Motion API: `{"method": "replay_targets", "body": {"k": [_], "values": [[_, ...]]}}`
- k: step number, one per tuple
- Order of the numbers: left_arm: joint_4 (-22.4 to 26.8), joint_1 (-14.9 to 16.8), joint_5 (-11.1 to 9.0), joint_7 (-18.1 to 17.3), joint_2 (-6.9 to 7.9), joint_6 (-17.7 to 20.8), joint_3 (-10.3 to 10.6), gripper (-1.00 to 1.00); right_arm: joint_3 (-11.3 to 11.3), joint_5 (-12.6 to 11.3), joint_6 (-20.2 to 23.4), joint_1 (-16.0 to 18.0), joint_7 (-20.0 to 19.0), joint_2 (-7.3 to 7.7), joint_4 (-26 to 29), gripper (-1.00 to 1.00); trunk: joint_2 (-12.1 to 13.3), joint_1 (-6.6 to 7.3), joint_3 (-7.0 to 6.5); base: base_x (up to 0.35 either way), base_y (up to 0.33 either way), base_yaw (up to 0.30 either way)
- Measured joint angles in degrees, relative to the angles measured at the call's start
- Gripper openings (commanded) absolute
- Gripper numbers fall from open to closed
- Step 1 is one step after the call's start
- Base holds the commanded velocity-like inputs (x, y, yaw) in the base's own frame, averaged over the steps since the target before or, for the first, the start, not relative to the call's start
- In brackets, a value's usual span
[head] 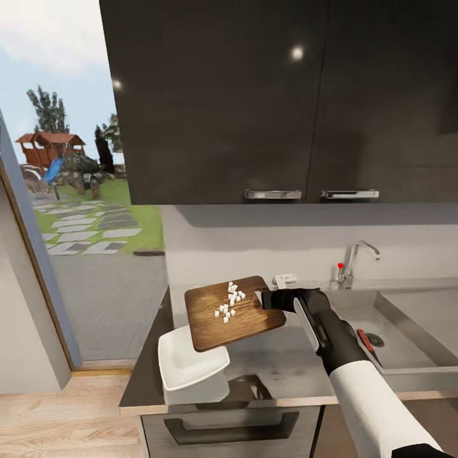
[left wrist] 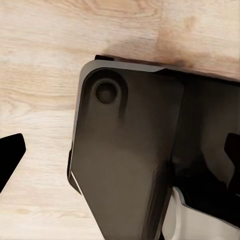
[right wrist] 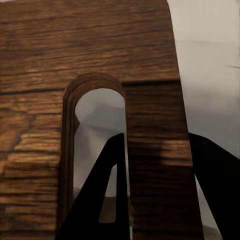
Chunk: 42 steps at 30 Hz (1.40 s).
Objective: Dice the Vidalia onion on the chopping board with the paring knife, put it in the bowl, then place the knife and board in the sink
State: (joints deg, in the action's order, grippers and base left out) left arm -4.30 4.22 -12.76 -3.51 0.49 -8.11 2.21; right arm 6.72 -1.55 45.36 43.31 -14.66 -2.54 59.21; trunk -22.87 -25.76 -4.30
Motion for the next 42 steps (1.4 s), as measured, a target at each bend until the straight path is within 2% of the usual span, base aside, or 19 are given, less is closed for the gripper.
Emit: {"method": "replay_targets", "body": {"k": [25,42], "values": [[0.0,0.0,0.0,0.0,-0.04,0.1,0.0,1.0,0.0,0.2,-0.1,0.0,0.3,-0.04,0.0,-1.0,0.0,0.0,0.0,0.0,0.003,0.0],[0.0,0.0,0.0,-0.1,0.01,0.0,0.0,1.0,0.0,0.2,-0.1,0.0,0.3,-0.02,0.0,-1.0,0.0,0.0,0.0,0.071,0.07,0.0]]}}
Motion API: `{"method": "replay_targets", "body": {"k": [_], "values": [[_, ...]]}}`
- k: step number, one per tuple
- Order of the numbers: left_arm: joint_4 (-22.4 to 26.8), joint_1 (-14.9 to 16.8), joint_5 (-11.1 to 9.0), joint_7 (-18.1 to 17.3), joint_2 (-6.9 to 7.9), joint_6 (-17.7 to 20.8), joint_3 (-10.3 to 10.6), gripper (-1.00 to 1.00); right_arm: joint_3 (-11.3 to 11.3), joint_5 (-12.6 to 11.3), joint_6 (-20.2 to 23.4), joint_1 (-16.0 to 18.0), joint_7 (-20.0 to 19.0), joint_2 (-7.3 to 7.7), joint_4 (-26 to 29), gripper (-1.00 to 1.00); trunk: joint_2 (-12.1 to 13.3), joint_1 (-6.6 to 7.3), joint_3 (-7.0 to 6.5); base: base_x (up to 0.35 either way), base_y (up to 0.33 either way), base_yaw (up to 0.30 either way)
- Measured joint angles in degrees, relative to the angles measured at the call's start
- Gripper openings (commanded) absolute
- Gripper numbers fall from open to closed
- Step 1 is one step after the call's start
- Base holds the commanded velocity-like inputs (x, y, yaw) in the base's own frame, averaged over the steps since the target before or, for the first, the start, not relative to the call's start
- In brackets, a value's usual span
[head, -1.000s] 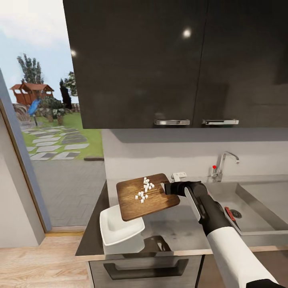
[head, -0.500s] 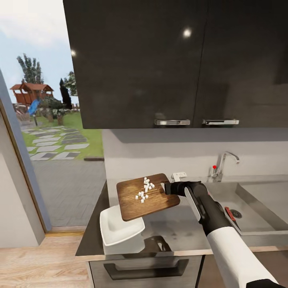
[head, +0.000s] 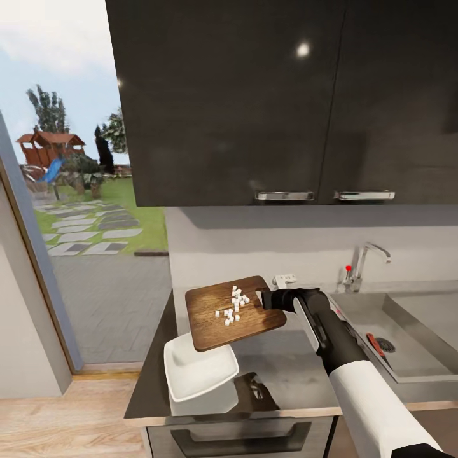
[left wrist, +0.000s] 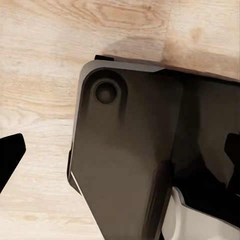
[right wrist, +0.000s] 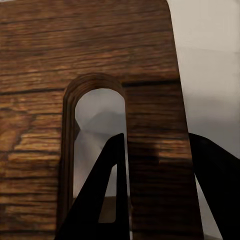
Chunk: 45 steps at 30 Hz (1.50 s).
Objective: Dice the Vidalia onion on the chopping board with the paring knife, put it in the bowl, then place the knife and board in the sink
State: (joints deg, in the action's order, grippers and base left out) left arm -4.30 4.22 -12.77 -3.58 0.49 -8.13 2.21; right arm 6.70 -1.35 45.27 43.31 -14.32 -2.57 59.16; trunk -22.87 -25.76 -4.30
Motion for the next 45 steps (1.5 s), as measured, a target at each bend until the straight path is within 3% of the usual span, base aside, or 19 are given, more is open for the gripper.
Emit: {"method": "replay_targets", "body": {"k": [34,45], "values": [[0.0,0.0,0.0,0.0,0.2,0.1,0.0,1.0,0.1,0.7,-0.1,0.0,0.0,0.03,0.0,-1.0,0.0,0.0,0.0,0.0,0.051,0.0],[0.0,0.0,0.0,0.0,0.2,0.0,0.0,1.0,0.1,0.8,-2.5,0.0,0.2,0.1,0.0,-1.0,0.0,0.0,0.0,0.0,0.009,0.0]]}}
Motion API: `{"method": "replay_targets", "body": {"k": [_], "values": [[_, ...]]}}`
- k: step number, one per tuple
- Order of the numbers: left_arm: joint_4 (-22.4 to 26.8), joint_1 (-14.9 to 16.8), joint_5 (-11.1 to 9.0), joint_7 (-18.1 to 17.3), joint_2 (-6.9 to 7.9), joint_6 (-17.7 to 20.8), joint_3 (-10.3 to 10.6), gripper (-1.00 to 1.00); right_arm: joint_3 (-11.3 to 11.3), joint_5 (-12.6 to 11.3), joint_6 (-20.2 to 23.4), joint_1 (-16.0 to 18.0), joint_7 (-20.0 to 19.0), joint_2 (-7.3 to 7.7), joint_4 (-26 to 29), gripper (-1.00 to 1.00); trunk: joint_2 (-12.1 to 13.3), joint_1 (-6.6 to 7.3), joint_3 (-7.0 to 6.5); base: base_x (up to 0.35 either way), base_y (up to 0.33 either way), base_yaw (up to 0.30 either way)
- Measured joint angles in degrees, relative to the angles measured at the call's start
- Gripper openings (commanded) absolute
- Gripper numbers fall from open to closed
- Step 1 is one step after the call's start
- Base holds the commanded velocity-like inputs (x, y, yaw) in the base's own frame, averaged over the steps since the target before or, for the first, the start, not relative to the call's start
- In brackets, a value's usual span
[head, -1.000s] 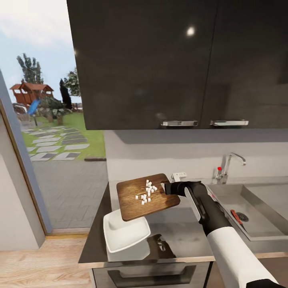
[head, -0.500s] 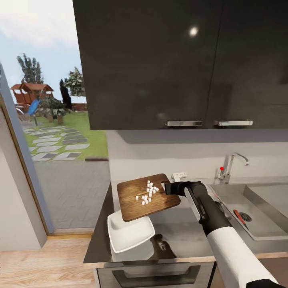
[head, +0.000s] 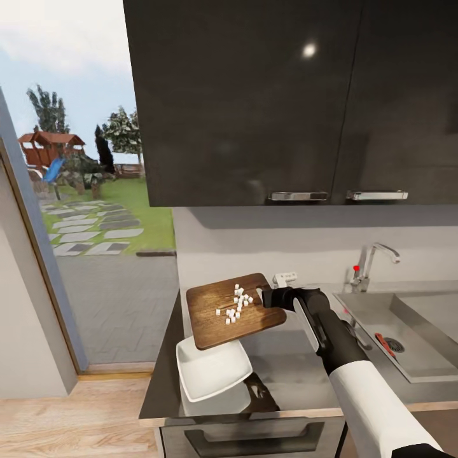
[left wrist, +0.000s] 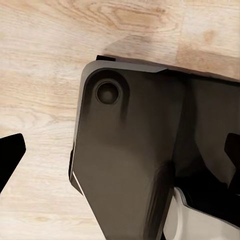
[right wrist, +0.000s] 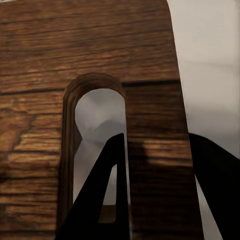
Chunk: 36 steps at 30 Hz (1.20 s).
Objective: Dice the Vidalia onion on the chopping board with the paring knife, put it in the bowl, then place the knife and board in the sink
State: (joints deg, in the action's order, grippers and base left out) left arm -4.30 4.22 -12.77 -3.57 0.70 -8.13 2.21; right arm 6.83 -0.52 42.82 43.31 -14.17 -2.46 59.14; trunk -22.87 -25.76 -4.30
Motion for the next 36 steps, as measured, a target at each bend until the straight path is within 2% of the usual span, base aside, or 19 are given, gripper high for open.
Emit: {"method": "replay_targets", "body": {"k": [4,8,11,36], "values": [[0.0,0.0,0.0,0.0,0.03,0.0,0.0,1.0,0.1,0.4,-0.2,0.0,0.0,0.06,0.0,-1.0,0.0,0.0,0.0,0.0,0.0,0.0],[0.0,0.0,0.0,0.0,0.04,0.0,0.0,1.0,0.2,3.6,-3.4,0.0,0.2,-0.03,0.0,-1.0,0.0,0.0,0.0,0.0,0.0,0.0],[0.0,0.0,0.0,0.0,0.05,0.0,0.0,1.0,0.2,4.4,-4.1,0.0,0.2,-0.06,0.0,-1.0,0.0,0.0,0.0,0.0,0.0,0.0],[0.0,0.0,0.0,0.0,0.0,0.0,0.0,1.0,0.2,4.8,-4.6,0.0,0.2,0.06,0.0,-1.0,0.0,0.0,0.0,0.0,0.061,0.0]]}}
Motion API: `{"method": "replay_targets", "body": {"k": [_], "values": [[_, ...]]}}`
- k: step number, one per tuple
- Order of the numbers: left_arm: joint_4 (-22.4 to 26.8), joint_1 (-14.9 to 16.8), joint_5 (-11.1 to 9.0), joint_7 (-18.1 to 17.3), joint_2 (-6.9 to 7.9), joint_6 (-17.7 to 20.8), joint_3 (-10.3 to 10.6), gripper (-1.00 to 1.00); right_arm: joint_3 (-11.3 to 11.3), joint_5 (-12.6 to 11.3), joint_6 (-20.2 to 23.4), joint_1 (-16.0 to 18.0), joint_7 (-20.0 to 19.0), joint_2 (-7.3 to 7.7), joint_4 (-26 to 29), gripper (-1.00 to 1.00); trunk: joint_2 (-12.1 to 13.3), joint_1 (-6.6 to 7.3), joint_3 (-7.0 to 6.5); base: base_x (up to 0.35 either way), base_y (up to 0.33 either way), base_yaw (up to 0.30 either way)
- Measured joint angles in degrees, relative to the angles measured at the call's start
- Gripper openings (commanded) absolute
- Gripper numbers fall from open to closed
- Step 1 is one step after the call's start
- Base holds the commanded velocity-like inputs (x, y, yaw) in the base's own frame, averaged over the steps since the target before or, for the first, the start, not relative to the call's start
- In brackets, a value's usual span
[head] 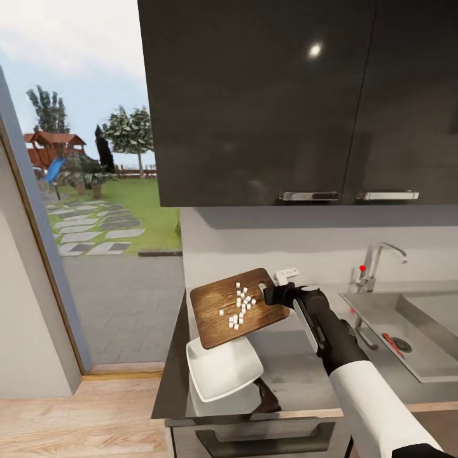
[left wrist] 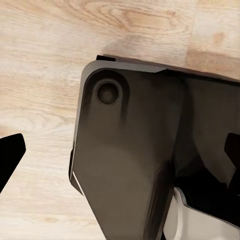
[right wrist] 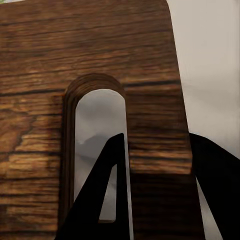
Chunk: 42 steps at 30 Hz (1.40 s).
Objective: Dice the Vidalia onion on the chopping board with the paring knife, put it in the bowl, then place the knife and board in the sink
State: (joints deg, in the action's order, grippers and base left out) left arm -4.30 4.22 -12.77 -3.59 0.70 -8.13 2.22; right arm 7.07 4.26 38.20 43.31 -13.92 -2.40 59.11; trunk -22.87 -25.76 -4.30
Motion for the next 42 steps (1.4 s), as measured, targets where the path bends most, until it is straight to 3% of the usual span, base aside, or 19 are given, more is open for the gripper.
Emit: {"method": "replay_targets", "body": {"k": [23,42], "values": [[0.0,0.0,0.0,0.1,0.08,0.0,0.0,1.0,0.0,0.1,-0.1,0.0,0.1,0.13,-0.2,-1.0,0.0,0.0,0.0,0.0,0.048,0.0],[0.0,0.0,0.0,0.1,0.09,0.0,0.0,1.0,0.0,0.2,-6.6,0.0,0.1,0.57,-2.5,-1.0,0.0,0.0,0.0,0.0,0.004,0.0]]}}
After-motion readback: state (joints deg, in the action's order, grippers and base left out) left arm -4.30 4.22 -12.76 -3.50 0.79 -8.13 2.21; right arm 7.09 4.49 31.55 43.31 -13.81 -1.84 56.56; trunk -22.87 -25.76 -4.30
